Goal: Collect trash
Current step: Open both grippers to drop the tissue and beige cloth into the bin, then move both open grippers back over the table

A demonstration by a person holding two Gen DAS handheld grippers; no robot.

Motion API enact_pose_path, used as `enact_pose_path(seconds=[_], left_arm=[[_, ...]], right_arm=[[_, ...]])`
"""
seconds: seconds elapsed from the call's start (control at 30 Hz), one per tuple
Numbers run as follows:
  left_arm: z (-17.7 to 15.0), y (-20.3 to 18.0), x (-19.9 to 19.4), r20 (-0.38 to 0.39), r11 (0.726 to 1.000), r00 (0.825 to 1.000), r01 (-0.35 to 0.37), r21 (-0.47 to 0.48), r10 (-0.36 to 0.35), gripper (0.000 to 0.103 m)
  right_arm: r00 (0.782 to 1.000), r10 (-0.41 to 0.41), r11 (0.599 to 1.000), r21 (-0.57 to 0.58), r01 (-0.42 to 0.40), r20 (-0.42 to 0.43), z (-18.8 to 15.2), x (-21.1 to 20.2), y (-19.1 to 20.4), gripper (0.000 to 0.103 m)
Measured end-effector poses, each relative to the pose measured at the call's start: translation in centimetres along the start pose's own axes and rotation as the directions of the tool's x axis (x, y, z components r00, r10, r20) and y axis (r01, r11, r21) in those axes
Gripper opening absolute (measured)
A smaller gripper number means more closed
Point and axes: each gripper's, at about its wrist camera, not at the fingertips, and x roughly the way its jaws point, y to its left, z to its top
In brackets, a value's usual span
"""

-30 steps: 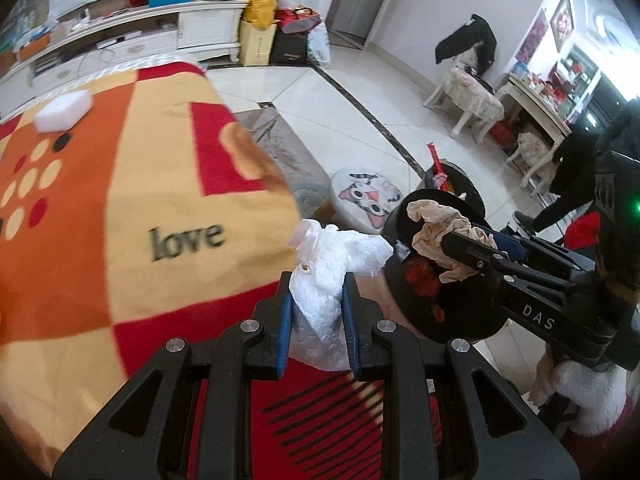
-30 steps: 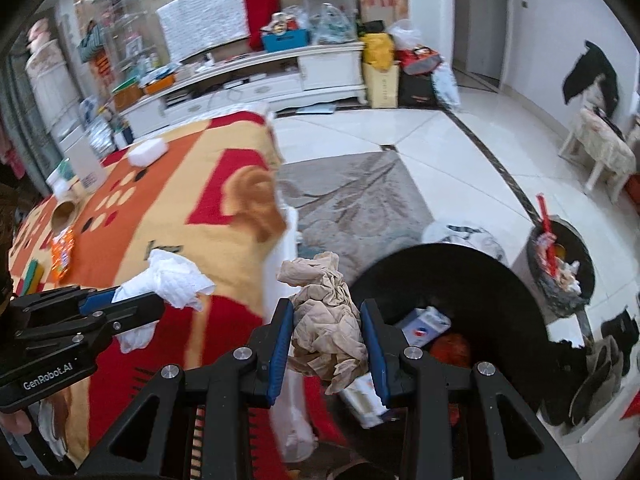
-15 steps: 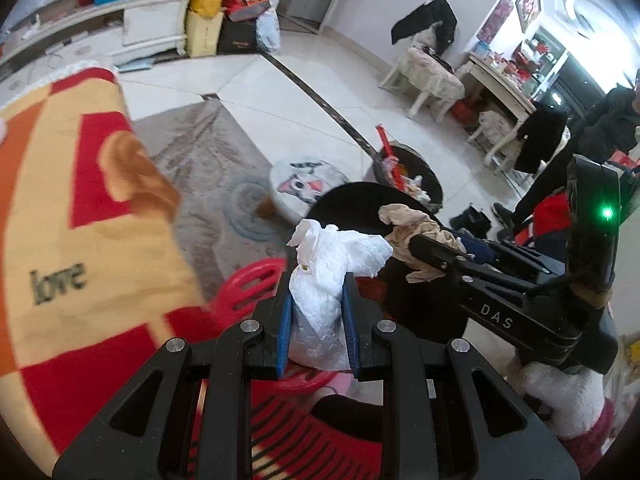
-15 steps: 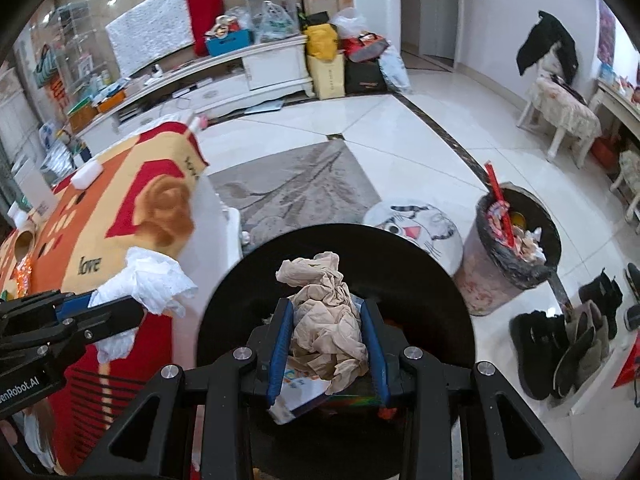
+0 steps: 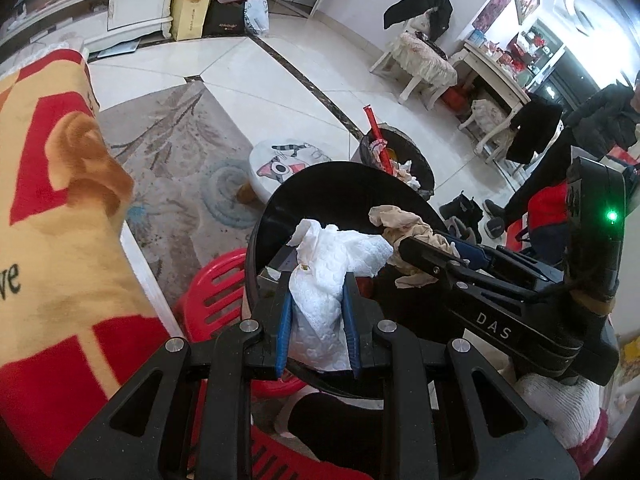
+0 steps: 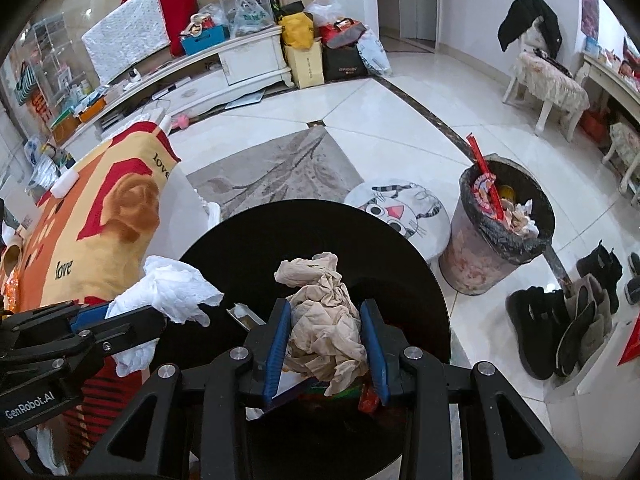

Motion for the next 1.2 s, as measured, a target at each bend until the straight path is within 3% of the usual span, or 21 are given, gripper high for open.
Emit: enact_pose_path(seconds=[0.1,0.13,0.23,0.27,0.47,0.83,1.0,1.2], left_arm=[[0.4,0.0,0.4,0.001,1.000,1.000,0.022,-0.013,-0.022,0.024],[0.5,0.1,0.4,-0.001,0.999,1.000,0.031,-0.018,-0.031,0.029],[0.5,0.5,0.4,0.004,0.997,0.998,0.067,-0.041,-0.067,0.059],[0.4,0.7,0.2,0.010,0.996,0.997,0.079,-0.050,-0.078,0.060],[0.3,0.9,-0.4,0.004,0.996,0.998,0.067,-0.055,-0.067,0.060],[-0.7,3.2,-3.7,0.045,0.995,0.996,-0.068,-0.078,0.072,0.060],[-1.6,5.6,-6.5,0.083,0.985,0.987,-0.129,-0.114,0.139,0.060],[-3.9,9.2,-9.8,0.100,0.963,0.970,-0.199,-0.180,0.219,0.060]], right_arm=[[1.000,-0.001,1.000,0.015,0.001,-0.006,0.0,0.0,-0.4,0.040],[1.000,0.002,1.000,0.021,-0.002,-0.006,0.0,0.0,-0.5,0.042],[1.000,0.002,0.999,0.052,-0.002,-0.007,-0.1,-0.2,-1.1,0.047],[1.000,0.002,0.998,0.057,-0.002,-0.008,-0.1,-0.2,-1.3,0.047],[1.000,0.006,0.997,0.077,-0.005,-0.013,-0.2,-0.2,-1.5,0.050],[0.999,0.043,0.999,0.024,-0.043,-0.017,-0.4,-0.2,1.7,0.053],[0.997,0.075,0.997,-0.016,-0.075,-0.012,-0.4,-0.4,4.5,0.063],[0.992,0.120,0.989,-0.082,-0.122,-0.030,-0.7,-0.1,9.1,0.064]])
